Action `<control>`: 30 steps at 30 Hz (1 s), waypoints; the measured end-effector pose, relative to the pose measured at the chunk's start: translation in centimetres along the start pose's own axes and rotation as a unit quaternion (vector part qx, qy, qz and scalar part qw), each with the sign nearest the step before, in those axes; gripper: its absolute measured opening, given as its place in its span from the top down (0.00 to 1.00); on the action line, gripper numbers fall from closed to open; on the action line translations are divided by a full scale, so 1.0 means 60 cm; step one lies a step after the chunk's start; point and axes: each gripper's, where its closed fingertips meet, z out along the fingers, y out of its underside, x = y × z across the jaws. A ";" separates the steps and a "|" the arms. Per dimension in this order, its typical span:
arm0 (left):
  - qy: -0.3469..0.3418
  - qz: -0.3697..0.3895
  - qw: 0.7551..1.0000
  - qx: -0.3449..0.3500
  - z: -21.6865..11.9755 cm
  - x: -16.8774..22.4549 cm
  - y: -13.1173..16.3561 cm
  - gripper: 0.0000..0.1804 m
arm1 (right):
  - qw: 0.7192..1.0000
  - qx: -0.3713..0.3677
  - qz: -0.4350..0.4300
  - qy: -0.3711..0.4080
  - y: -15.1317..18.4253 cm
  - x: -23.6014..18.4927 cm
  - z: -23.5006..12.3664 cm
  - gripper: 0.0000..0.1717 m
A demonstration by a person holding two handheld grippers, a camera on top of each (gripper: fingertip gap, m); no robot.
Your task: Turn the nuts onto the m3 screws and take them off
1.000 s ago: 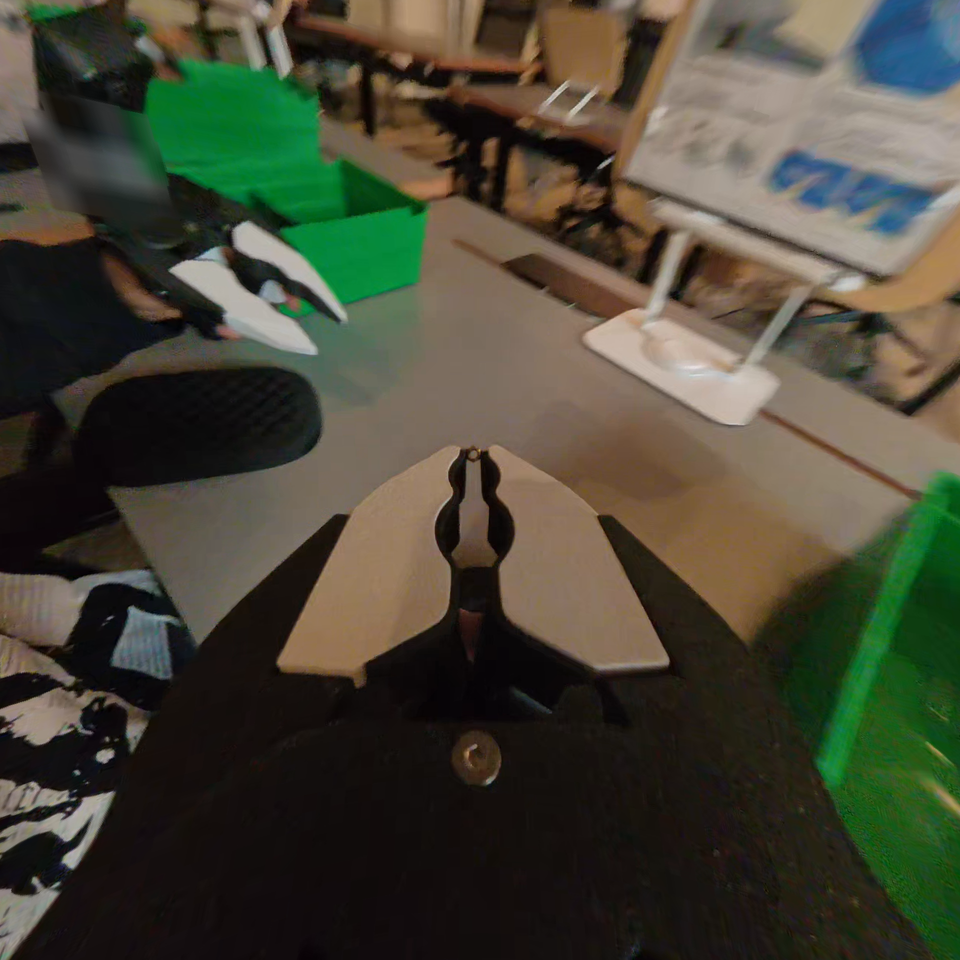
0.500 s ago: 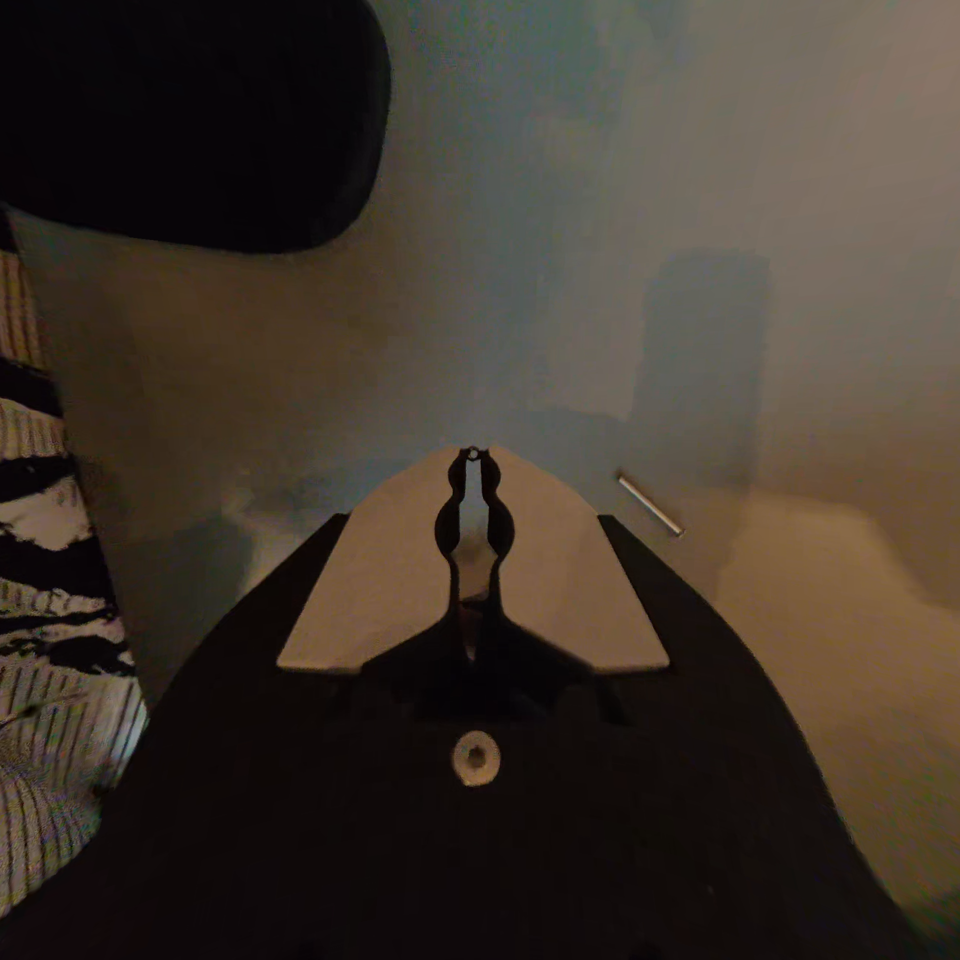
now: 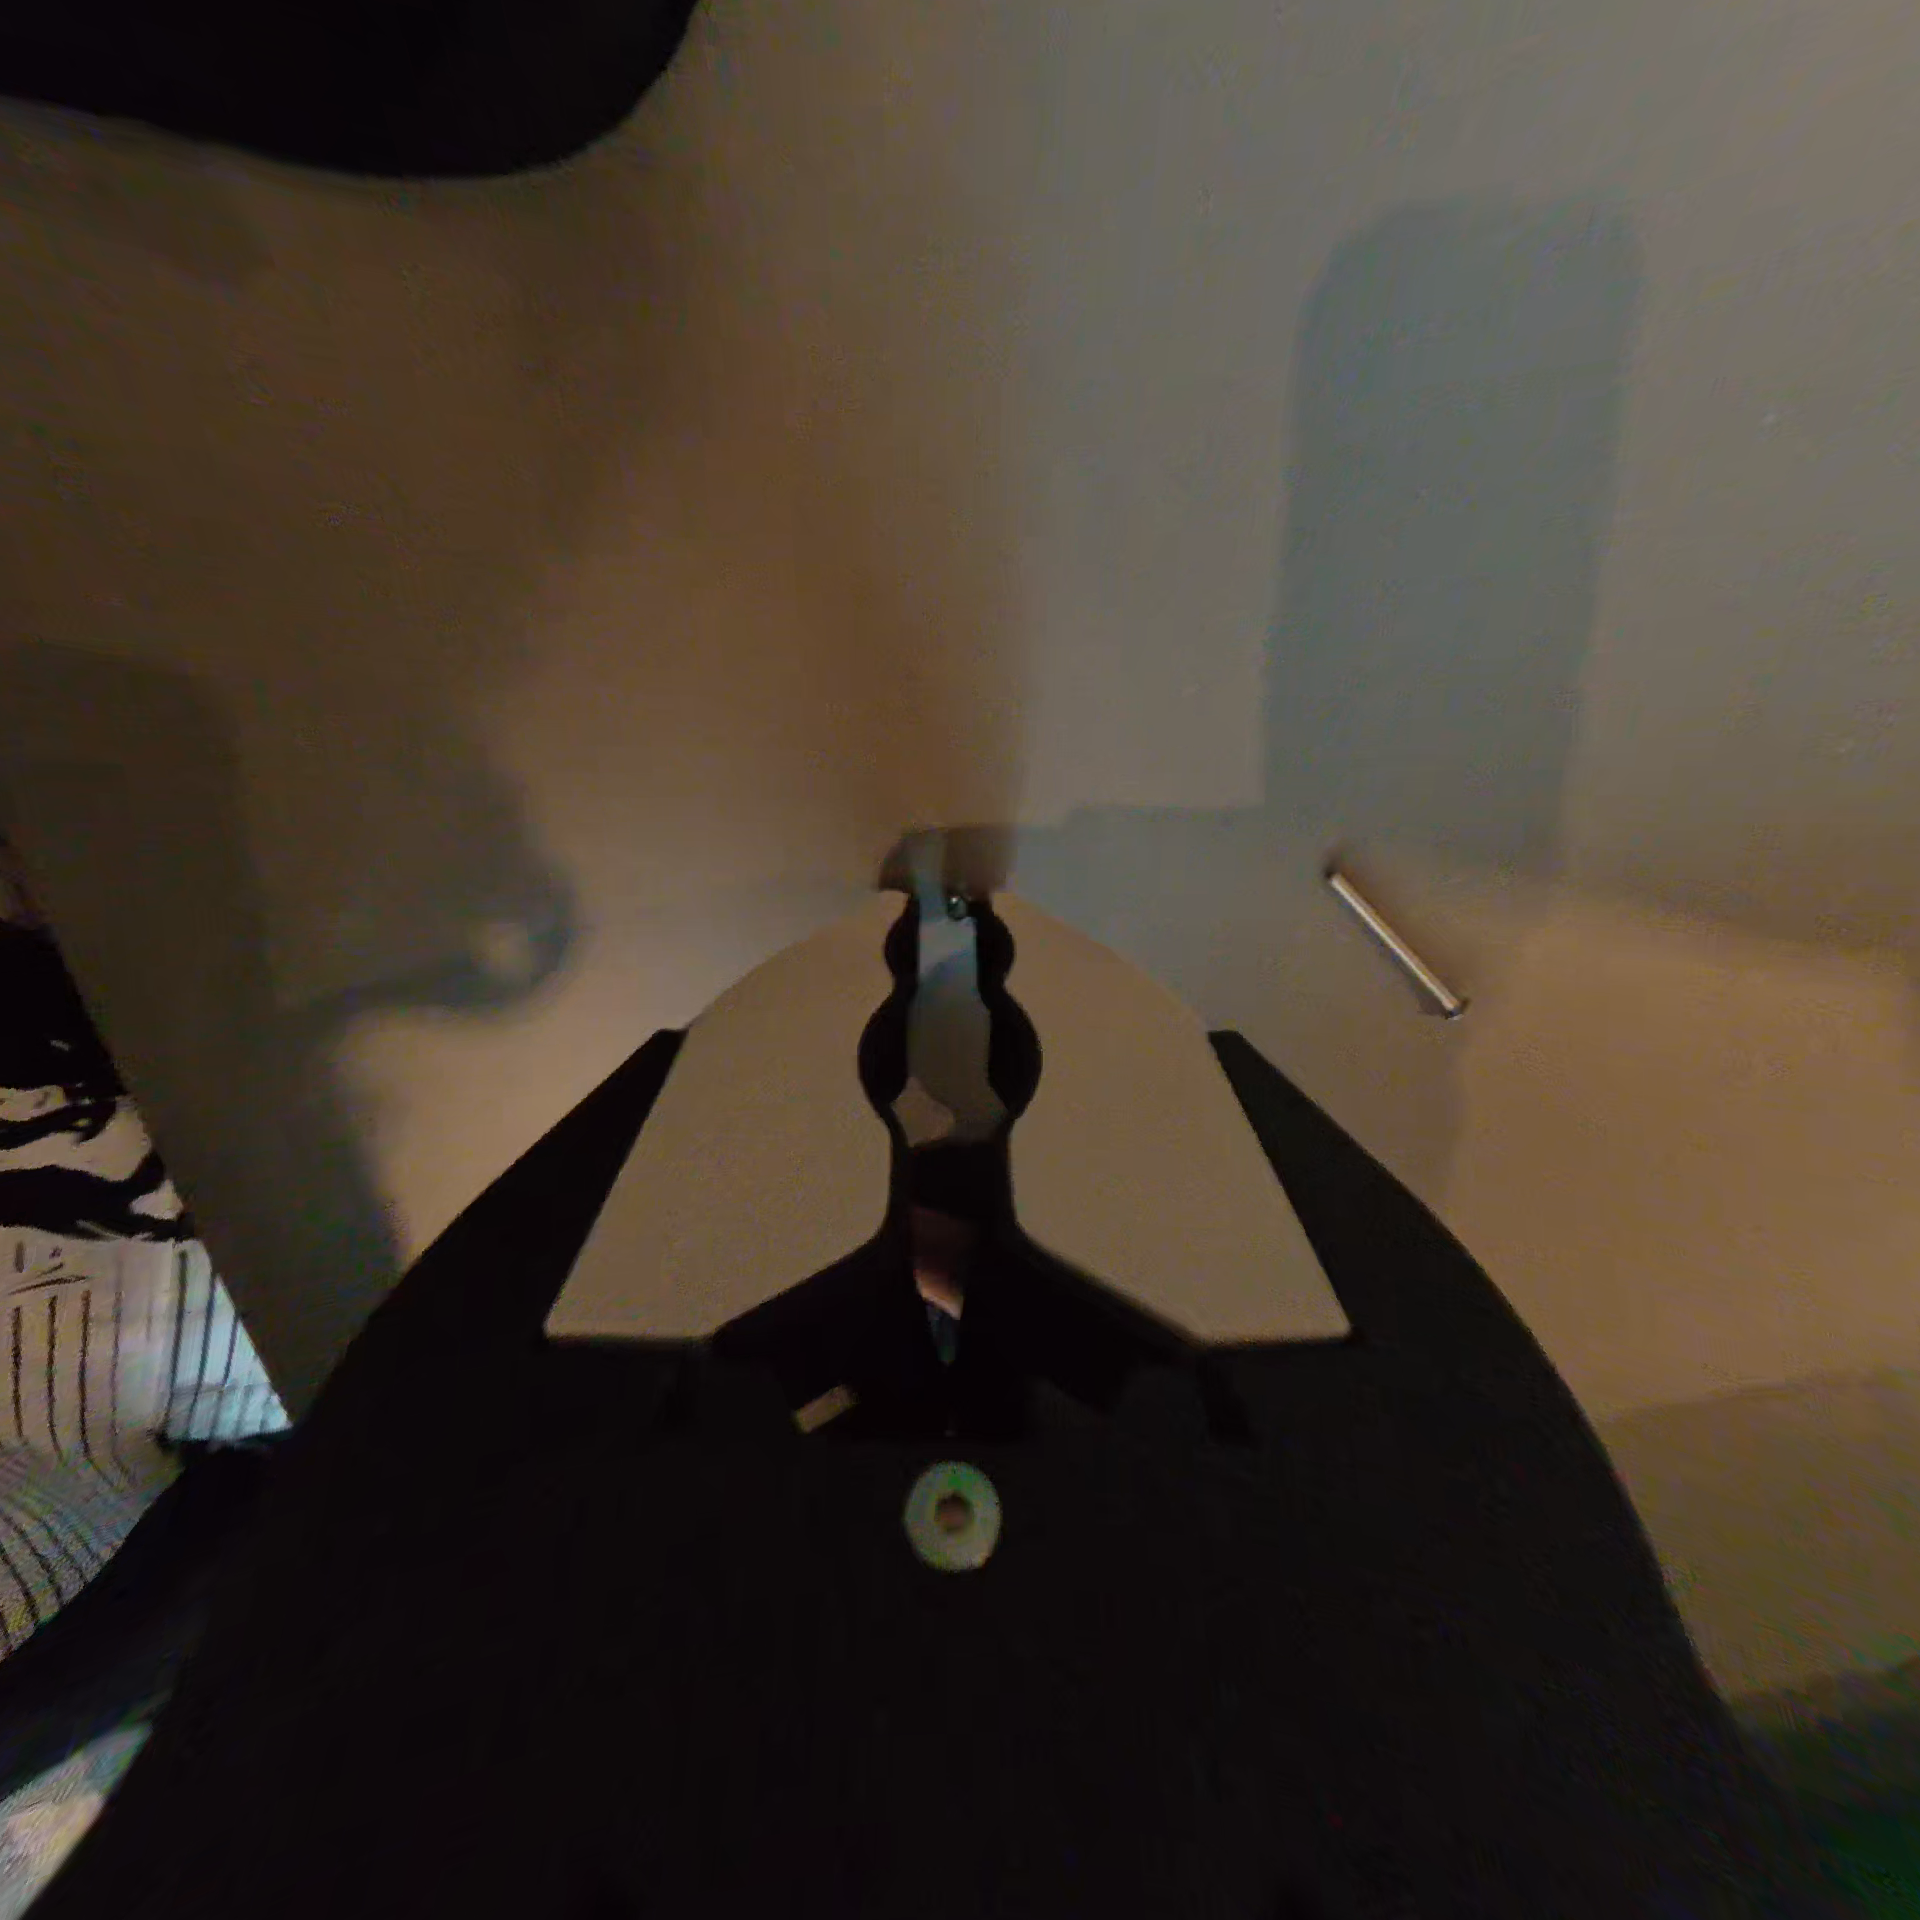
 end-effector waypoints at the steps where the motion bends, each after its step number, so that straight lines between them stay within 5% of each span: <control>1: 0.004 -0.003 1.000 -0.001 0.004 -0.001 0.003 0.83 | 1.000 -0.009 -0.003 -0.002 0.003 0.001 -0.002 0.89; 7: 0.041 -0.037 0.998 0.019 0.026 0.000 0.004 0.82 | 0.995 0.005 -0.098 -0.023 -0.004 0.045 -0.050 0.87; 11: 0.056 -0.027 0.998 0.024 0.032 0.008 0.011 0.82 | 0.962 -0.051 -0.267 -0.035 0.005 0.093 -0.053 0.90; 15: 0.050 -0.018 0.998 0.039 0.032 0.006 0.008 0.82 | 0.939 -0.089 -0.329 -0.040 -0.003 0.121 -0.028 0.90; 26: 0.063 -0.020 0.998 0.023 0.040 0.010 0.019 0.82 | 0.936 -0.101 -0.330 -0.061 0.005 0.122 0.002 0.99; 30: 0.055 -0.011 0.997 0.050 0.038 0.009 0.006 0.82 | 0.964 0.022 -0.256 -0.072 -0.029 0.102 -0.016 0.99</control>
